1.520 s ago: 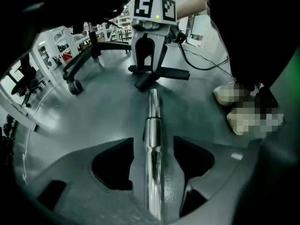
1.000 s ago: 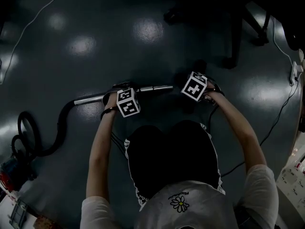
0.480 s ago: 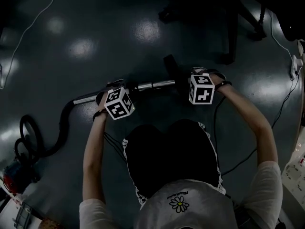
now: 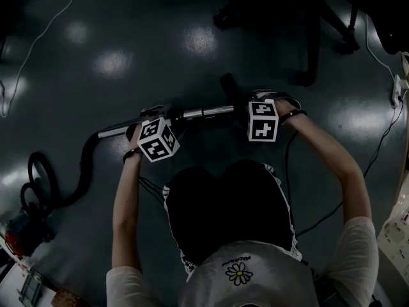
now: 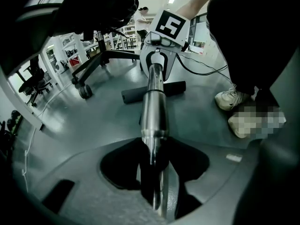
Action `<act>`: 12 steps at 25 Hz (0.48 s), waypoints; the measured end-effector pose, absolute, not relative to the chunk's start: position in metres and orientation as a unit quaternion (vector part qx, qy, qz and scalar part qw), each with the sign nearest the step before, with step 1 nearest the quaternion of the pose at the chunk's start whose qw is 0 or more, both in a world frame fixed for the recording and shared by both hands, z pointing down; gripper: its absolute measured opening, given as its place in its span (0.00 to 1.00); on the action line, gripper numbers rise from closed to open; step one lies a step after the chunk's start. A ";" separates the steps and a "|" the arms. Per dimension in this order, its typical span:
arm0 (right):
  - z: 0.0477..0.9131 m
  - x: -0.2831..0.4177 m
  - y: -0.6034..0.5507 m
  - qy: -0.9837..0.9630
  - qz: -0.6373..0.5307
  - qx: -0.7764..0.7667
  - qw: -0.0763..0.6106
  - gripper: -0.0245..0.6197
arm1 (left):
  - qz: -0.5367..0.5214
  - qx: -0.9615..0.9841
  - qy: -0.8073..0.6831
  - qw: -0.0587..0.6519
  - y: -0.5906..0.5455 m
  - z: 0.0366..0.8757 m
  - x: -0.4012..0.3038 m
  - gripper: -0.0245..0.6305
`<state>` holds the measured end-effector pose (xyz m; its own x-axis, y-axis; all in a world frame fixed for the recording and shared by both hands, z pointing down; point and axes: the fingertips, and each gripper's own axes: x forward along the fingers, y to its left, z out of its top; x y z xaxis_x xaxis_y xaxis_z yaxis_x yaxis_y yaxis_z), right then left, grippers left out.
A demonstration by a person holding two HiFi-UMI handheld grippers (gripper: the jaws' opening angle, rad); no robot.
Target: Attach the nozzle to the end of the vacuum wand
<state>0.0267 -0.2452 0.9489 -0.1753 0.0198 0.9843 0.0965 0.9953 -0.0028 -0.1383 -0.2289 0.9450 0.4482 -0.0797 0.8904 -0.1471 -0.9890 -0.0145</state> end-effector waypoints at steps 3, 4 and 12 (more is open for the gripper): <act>0.949 0.027 -0.245 -0.766 -0.027 -0.033 0.641 0.33 | 0.524 0.849 -0.065 0.032 -0.228 0.945 -0.139 0.30; 0.949 0.027 -0.244 -0.765 -0.027 -0.032 0.642 0.33 | 0.524 0.849 -0.065 0.033 -0.227 0.945 -0.139 0.30; 0.949 0.033 -0.246 -0.761 -0.020 -0.021 0.648 0.33 | 0.510 0.856 -0.075 0.036 -0.226 0.938 -0.137 0.31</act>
<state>0.0332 -0.2460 0.9492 -0.1599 0.0059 0.9871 0.0570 0.9984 0.0032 -0.1366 -0.2259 0.9380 0.4687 -0.0905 0.8787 -0.1647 -0.9862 -0.0137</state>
